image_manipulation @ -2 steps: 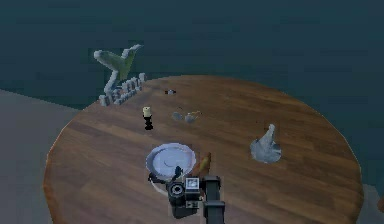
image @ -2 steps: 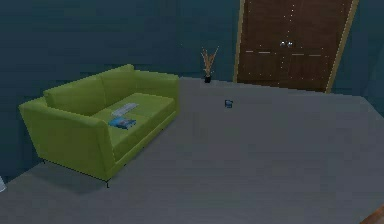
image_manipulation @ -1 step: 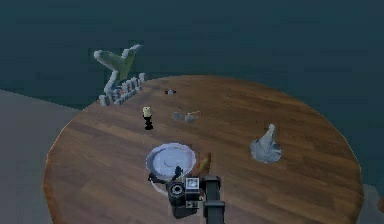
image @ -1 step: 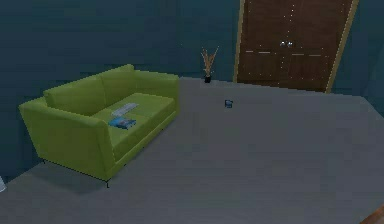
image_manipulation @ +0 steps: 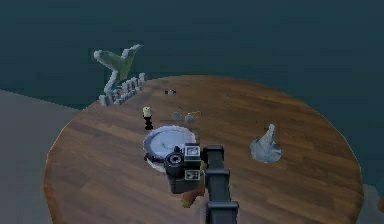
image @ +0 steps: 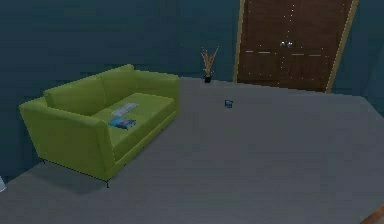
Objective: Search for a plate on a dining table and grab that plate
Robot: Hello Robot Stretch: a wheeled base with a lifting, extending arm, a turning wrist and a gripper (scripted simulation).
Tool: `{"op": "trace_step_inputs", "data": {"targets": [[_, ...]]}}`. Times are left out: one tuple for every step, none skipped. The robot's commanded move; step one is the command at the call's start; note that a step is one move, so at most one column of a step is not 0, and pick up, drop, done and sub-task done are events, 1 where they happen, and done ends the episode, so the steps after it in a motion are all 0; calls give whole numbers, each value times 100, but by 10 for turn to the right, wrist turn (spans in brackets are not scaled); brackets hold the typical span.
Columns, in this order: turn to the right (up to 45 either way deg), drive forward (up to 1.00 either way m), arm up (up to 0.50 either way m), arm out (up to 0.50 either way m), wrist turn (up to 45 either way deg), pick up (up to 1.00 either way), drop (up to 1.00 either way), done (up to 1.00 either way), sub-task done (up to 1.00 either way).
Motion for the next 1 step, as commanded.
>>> {"op": "trace_step_inputs", "data": {"targets": [[0,0,0,0,0,0,0,100,0]]}}
